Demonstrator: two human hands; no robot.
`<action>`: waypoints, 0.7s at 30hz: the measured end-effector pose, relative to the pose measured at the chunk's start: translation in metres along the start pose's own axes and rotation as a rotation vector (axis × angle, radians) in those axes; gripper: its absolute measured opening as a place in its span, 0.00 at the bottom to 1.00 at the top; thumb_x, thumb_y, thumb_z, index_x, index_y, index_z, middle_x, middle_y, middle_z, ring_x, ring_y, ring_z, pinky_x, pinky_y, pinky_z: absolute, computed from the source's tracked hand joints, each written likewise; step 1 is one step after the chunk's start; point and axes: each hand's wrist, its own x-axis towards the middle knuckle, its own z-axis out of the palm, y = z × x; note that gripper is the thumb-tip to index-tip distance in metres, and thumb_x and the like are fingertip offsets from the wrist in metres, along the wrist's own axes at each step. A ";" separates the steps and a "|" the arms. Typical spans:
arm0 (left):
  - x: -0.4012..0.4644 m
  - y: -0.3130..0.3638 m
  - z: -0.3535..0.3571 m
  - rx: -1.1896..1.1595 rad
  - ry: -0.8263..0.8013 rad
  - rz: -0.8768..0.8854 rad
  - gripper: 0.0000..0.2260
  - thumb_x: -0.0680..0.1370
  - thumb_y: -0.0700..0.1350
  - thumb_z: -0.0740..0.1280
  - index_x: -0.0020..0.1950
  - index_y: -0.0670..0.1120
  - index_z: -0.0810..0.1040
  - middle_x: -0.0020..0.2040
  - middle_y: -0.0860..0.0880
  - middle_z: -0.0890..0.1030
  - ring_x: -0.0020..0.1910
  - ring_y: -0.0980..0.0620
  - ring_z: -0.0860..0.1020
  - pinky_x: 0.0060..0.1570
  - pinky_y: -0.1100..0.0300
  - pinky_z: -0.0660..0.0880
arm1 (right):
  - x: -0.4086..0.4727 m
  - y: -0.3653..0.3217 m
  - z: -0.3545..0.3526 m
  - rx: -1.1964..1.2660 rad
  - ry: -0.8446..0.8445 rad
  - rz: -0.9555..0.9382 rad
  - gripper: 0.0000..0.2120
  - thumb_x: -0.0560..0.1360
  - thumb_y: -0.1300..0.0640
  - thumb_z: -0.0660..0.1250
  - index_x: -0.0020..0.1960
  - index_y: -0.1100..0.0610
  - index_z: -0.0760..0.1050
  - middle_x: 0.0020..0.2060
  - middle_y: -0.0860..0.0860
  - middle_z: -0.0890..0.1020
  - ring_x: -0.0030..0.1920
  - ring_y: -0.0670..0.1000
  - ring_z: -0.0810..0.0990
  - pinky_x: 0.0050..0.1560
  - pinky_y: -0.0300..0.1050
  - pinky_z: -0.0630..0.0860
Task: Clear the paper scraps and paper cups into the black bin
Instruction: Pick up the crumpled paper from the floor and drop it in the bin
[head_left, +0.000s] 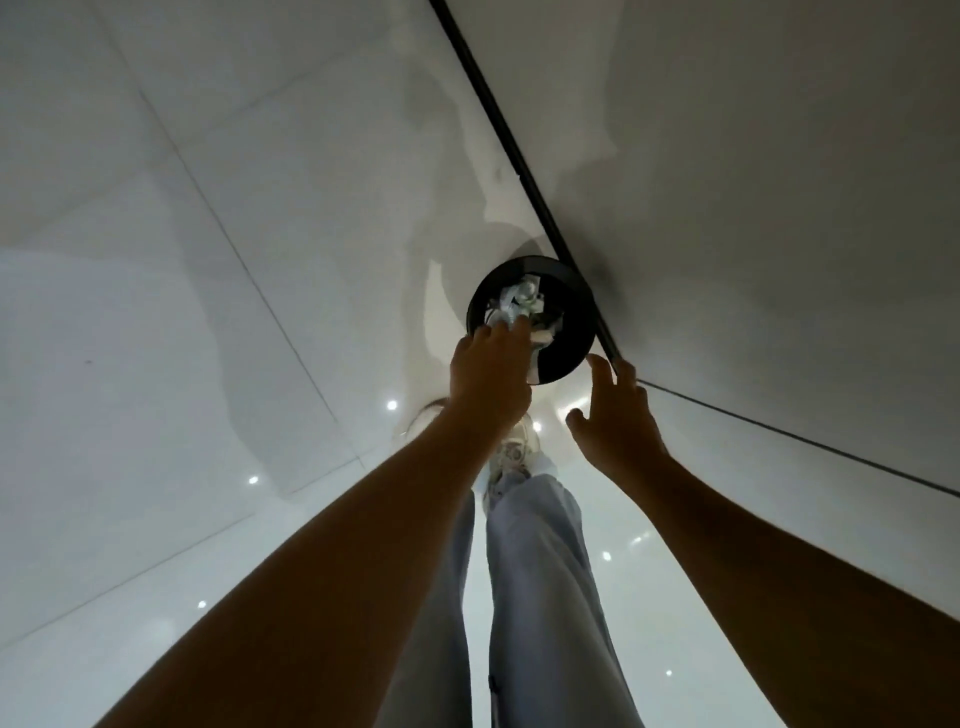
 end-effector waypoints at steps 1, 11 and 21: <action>0.011 0.005 -0.001 0.033 -0.017 0.006 0.33 0.75 0.45 0.70 0.75 0.44 0.57 0.68 0.42 0.71 0.66 0.43 0.71 0.65 0.52 0.70 | -0.002 0.006 0.000 0.009 0.001 0.022 0.31 0.77 0.58 0.65 0.76 0.53 0.54 0.75 0.57 0.57 0.70 0.62 0.65 0.62 0.52 0.72; -0.005 0.008 0.006 0.121 -0.044 0.138 0.22 0.78 0.47 0.66 0.70 0.44 0.66 0.65 0.44 0.74 0.66 0.46 0.72 0.69 0.53 0.66 | -0.021 0.020 0.003 0.044 0.003 0.067 0.30 0.77 0.57 0.63 0.75 0.55 0.56 0.73 0.58 0.61 0.69 0.60 0.67 0.63 0.50 0.70; -0.084 0.000 -0.008 0.325 -0.138 0.396 0.21 0.80 0.50 0.60 0.71 0.44 0.65 0.68 0.45 0.71 0.69 0.47 0.68 0.73 0.52 0.58 | -0.101 -0.019 0.012 0.166 0.054 0.156 0.28 0.78 0.55 0.63 0.74 0.55 0.57 0.71 0.56 0.64 0.67 0.58 0.68 0.63 0.50 0.70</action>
